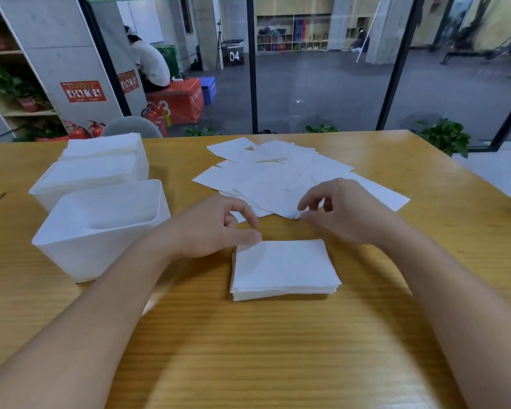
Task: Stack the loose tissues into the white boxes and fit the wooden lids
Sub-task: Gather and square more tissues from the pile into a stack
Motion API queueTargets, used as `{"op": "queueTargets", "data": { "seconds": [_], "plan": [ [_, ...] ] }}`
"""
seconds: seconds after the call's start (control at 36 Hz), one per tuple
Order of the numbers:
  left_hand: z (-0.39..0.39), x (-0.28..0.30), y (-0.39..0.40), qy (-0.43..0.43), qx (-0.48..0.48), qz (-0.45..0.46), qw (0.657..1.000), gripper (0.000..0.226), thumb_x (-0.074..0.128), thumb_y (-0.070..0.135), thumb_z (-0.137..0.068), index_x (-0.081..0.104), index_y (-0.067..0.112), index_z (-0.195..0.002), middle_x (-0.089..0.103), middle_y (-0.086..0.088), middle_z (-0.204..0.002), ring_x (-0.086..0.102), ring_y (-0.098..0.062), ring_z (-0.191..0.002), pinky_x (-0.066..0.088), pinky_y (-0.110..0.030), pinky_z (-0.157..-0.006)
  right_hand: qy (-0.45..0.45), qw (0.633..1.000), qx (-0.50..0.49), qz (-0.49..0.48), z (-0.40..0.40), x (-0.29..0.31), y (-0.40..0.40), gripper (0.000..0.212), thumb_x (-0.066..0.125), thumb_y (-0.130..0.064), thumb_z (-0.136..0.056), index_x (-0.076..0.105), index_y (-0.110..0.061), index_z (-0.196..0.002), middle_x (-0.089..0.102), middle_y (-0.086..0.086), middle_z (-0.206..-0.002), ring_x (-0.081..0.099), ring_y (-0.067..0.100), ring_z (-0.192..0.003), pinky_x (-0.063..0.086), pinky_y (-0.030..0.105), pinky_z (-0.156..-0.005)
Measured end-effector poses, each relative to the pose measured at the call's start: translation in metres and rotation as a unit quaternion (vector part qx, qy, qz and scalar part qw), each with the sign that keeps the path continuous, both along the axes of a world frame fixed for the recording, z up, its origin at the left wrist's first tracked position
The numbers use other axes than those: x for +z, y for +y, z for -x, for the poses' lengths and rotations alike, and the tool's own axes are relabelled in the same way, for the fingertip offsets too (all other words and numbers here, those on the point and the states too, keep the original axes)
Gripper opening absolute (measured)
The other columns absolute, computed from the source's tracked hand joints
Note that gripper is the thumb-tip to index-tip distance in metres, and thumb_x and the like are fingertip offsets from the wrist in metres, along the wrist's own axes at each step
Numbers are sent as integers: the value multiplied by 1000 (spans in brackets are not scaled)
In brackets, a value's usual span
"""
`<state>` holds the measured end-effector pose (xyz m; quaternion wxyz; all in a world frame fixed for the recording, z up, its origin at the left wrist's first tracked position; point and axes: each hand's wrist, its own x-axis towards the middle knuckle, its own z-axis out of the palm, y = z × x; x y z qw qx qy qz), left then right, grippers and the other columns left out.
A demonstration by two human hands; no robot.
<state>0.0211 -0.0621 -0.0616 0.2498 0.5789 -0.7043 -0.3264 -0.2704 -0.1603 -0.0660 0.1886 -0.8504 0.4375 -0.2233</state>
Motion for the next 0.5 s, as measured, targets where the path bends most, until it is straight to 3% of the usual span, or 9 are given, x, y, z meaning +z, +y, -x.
{"op": "queueTargets", "data": {
  "seconds": [0.11, 0.33, 0.5],
  "plan": [
    [6, -10, -6, -41, 46, 70, 996, 10, 77, 51, -99, 76, 40, -99, 61, 8, -62, 53, -7, -58, 47, -33, -65, 3, 999, 16, 37, -19, -23, -1, 10, 81, -38, -96, 81, -37, -106, 65, -20, -98, 61, -5, -86, 46, 21, -72],
    [11, -23, -10, -57, 65, 69, 994, 8, 75, 47, -101, 78, 40, -98, 67, 10, -68, 59, -2, -62, 45, -25, -65, 15, 998, 1, 67, -35, -24, -8, 8, 76, -24, -100, 80, -26, -94, 64, -16, -96, 56, 2, -80, 40, 20, -70],
    [10, -24, -13, -61, 99, 109, 987, 6, 71, 44, -105, 76, 42, -102, 74, 9, -73, 67, -5, -69, 42, -15, -61, -13, 997, 9, 73, -23, -11, -6, 14, 66, -25, -108, 68, -32, -96, 63, -18, -103, 58, 2, -85, 43, 26, -74]
  ]
}}
